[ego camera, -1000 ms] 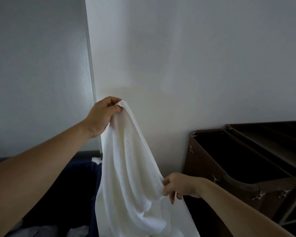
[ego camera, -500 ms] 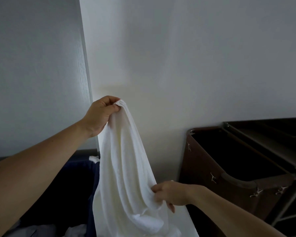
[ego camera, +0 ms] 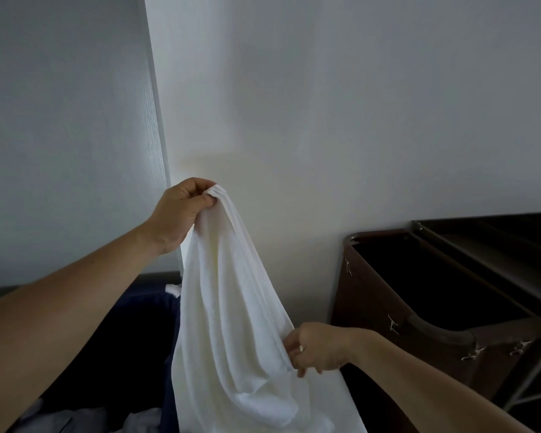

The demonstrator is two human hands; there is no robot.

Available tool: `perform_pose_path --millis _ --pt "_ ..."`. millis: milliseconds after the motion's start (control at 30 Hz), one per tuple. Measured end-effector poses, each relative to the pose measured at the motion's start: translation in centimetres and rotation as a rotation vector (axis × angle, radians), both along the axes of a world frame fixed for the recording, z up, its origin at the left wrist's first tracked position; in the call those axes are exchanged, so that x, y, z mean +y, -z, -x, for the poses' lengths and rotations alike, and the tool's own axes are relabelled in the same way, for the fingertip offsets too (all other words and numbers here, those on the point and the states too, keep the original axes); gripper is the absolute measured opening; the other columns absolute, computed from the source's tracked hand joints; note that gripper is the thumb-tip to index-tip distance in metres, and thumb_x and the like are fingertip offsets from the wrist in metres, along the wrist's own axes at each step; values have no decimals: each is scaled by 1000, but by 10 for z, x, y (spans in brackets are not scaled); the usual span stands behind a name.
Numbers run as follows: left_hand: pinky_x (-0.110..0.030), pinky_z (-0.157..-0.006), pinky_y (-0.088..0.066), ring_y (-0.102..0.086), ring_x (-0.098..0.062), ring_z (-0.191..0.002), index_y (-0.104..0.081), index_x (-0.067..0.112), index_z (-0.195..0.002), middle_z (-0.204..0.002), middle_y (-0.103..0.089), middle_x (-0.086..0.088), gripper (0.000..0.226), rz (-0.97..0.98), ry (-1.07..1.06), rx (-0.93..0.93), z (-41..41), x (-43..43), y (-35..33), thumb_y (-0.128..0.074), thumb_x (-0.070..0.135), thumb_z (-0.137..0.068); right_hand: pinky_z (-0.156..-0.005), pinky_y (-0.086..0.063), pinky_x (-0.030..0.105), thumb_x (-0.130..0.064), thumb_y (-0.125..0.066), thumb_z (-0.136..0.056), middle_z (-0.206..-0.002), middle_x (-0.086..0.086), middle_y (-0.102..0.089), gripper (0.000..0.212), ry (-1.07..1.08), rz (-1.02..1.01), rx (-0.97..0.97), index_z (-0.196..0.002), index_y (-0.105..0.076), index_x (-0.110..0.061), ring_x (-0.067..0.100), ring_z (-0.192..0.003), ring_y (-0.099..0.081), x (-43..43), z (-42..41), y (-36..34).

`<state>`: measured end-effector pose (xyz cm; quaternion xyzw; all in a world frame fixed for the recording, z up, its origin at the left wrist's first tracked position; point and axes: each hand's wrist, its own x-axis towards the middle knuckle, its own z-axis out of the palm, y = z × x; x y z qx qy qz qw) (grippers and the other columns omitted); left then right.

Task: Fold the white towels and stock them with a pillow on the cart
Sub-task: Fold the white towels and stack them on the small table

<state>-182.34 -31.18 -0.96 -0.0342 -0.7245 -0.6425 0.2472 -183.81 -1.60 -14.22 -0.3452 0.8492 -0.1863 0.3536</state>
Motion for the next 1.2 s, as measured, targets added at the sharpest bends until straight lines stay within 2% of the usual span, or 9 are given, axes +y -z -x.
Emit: perform_pose_path --millis 133,267,400,500,700,833,933,1033,1200 --pt "-29 -90 -49 -66 -10 -96 -77 31 -89 -98 -73 6 30 -9 -25 -7 0 -4 4 -62 5 -91 -82 -55 23 -27 -62 -92 -102 -22 -68 32 -16 21 52 -123 -68 -26 12 -73 -73 3 -1 0" --pt "-28 -85 -50 -67 -7 -93 -77 32 -91 -98 -73 7 27 21 9 -22 -1 -4 9 -63 9 -90 -54 -48 12 -25 -60 -92 -109 -13 -68 32 -10 1 220 -122 -69 -25 17 -67 -73 5 8 4" --pt "-30 -82 -50 -67 -8 -92 -77 34 -92 -97 -73 9 27 -22 -41 -12 -2 -22 5 -63 11 -90 -53 -50 19 -19 -55 -100 -103 -2 -72 25 384 233 90 -121 -67 -13 15 -62 -73 14 17 11" --pt "-31 -83 -51 -66 -10 -93 -77 33 -94 -99 -72 7 25 -23 -43 -18 -4 -35 5 -63 12 -88 -52 -52 19 -20 -52 -102 -75 1 -70 16 591 392 281 -110 -65 -14 12 -60 -72 23 22 12" --pt "-31 -82 -51 -66 -13 -96 -76 31 -95 -102 -72 6 23 -44 -59 -12 -8 -42 8 -66 21 -78 -46 -47 13 -21 -60 -98 -72 -10 -67 21 577 671 630 -103 -50 -39 1 -55 -66 37 16 11" --pt "-33 -83 -51 -65 -15 -98 -76 33 -95 -102 -72 6 22 -41 -68 -12 -10 -44 8 -66 21 -79 -44 -48 13 -17 -58 -99 -72 -12 -68 26 662 811 561 -91 -54 -41 0 -50 -64 36 9 3" --pt "-31 -81 -51 -66 -13 -96 -76 33 -95 -101 -72 7 22 -22 -64 -9 -8 -43 10 -65 17 -84 -51 -45 7 -12 -57 -100 -64 -29 -62 34 494 684 600 -93 -63 -45 -3 -50 -61 40 5 1" --pt "-31 -81 -52 -67 -10 -92 -76 33 -93 -98 -72 7 26 0 -70 -16 -6 -39 12 -64 11 -89 -58 -43 3 -11 -55 -100 -74 -48 -53 30 253 481 632 -118 -71 -30 -8 -56 -59 43 2 -4" --pt "-33 -84 -51 -66 -13 -93 -76 33 -94 -100 -72 4 27 19 -48 -29 -3 -32 14 -64 9 -89 -56 -44 10 -23 -54 -99 -61 -34 -55 45 144 273 540 -139 -49 -43 -3 -53 -54 41 6 -15"
